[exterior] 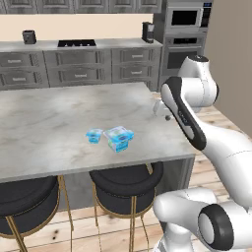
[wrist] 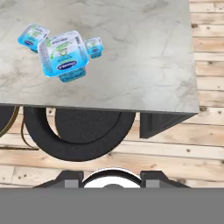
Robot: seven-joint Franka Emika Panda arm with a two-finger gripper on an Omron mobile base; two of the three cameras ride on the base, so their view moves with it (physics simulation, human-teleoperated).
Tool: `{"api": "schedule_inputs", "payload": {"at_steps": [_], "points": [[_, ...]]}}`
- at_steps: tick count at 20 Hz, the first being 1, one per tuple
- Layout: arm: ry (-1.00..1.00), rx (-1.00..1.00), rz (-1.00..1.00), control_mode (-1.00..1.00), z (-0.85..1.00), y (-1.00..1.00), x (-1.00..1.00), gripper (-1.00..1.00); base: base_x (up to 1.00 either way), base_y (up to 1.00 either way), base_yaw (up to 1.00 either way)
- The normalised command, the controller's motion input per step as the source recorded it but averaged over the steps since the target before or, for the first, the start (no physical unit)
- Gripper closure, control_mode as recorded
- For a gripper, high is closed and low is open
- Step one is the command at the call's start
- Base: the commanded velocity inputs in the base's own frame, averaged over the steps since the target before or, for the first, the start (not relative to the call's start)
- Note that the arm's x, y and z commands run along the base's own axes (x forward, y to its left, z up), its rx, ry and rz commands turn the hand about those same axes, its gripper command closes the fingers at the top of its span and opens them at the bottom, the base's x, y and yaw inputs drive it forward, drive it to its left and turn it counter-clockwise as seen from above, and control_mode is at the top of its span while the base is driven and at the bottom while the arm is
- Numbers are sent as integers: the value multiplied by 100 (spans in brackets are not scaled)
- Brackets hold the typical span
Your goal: Stack the yogurt containers by placing the smaller containers on top of the larger containers.
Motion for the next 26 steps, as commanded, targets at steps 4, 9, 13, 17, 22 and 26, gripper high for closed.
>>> {"api": "schedule_inputs", "payload": {"at_steps": [4,9,13,17,22,26], "points": [[-12,1,0,-100,0,2,-5,-100,0,0,0],[-20,0,-1,-100,4,26,-3,-100,0,0,0],[-22,0,0,-100,10,41,-3,-100,0,0,0],[-9,-1,0,-100,12,44,0,-100,0,0,0],[1,-6,2,-100,22,39,0,-100,0,0,0],[10,-11,7,-100,28,37,0,-100,0,0,0]]}}
